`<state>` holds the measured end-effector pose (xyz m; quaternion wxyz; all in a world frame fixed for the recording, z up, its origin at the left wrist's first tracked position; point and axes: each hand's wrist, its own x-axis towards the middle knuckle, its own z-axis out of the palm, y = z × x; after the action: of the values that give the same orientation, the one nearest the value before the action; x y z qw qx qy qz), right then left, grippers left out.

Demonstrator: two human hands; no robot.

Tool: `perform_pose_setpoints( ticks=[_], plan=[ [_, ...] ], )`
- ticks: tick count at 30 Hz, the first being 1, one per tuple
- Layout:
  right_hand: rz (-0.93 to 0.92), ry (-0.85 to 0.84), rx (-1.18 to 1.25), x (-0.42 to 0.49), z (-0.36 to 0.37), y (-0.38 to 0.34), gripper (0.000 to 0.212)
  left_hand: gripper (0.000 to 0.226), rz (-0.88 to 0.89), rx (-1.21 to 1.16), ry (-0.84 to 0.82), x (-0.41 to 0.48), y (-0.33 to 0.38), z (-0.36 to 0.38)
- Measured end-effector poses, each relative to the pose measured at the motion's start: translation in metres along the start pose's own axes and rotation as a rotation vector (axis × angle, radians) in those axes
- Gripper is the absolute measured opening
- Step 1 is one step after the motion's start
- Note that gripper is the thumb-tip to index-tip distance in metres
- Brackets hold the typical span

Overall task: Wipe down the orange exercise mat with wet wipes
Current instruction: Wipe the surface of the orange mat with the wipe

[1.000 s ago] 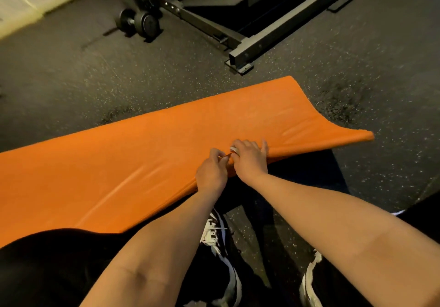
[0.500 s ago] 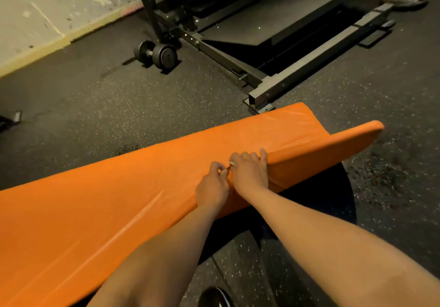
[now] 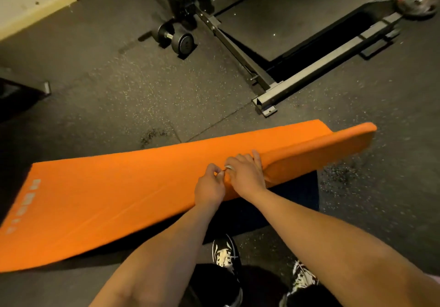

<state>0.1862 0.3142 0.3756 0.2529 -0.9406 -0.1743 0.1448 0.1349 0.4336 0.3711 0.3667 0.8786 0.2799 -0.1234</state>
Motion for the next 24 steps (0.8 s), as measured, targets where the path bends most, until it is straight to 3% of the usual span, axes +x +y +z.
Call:
perform_pose_setpoints(
  ticks=[7,11,19,24],
  plan=[
    [0.061,-0.206,0.086,-0.03,-0.128,-0.085,0.012,0.007,-0.097,0.075,-0.175,-0.074,0.095,-0.131],
    [0.18,-0.189,0.147,-0.048,-0.154,-0.105,0.016,0.006,-0.107,0.19,-0.307,-0.087,0.124,-0.165],
    [0.379,-0.28,0.124,-0.057,-0.098,-0.054,0.025,0.016,0.01,0.332,-0.512,-0.055,0.085,-0.095],
    [0.398,-0.163,0.121,-0.02,-0.057,-0.013,0.027,0.015,0.159,0.334,-0.446,0.0,0.061,-0.05]
  ],
)
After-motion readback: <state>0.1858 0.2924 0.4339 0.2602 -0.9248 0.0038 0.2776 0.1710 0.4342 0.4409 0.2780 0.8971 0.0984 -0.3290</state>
